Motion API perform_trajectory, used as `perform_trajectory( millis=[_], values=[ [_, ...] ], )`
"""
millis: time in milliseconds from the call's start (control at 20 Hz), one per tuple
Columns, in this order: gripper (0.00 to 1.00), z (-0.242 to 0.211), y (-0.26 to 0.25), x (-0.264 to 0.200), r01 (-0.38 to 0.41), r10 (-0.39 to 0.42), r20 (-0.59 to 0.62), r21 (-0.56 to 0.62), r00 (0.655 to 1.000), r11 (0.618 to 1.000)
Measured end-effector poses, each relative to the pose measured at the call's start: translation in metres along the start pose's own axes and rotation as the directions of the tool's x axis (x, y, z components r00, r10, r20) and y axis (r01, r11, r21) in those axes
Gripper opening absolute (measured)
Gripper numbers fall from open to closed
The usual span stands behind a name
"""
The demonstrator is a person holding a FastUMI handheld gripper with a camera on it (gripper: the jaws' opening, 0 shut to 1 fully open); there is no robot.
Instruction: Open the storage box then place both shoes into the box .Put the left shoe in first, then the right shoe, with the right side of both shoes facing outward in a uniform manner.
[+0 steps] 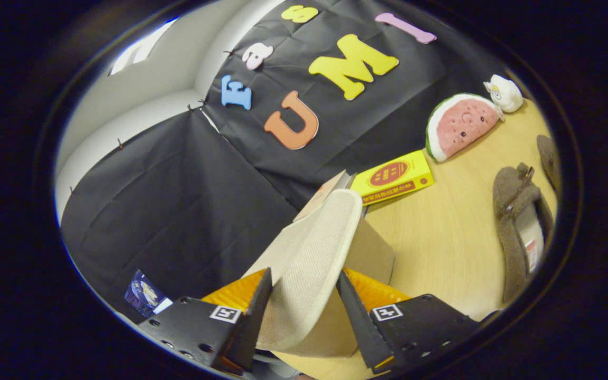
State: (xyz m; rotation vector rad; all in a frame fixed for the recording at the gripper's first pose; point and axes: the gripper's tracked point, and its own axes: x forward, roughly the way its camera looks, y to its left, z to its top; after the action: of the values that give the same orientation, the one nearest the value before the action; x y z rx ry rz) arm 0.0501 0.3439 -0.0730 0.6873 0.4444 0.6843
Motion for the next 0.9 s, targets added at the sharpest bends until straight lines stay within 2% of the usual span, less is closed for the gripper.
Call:
perform_trajectory(
  millis=[100,200,300,350,600,900],
  values=[
    [0.41,0.013,0.0,-0.008,0.011,-0.009,0.042,-0.036,0.999,0.999],
    [0.14,0.008,0.006,-0.006,0.009,-0.009,0.011,-0.054,1.0,0.998],
    [0.14,0.01,0.01,-0.005,0.0,0.001,0.019,-0.055,1.0,0.999],
    [0.0,0.017,0.017,-0.008,-0.012,0.012,0.004,-0.062,1.0,0.998],
    [0.0,0.035,0.052,-0.002,-0.028,0.029,0.004,-0.134,1.0,0.991],
    [0.0,0.068,0.148,0.018,-0.113,0.113,-0.013,-0.239,0.993,0.964]
  ],
)
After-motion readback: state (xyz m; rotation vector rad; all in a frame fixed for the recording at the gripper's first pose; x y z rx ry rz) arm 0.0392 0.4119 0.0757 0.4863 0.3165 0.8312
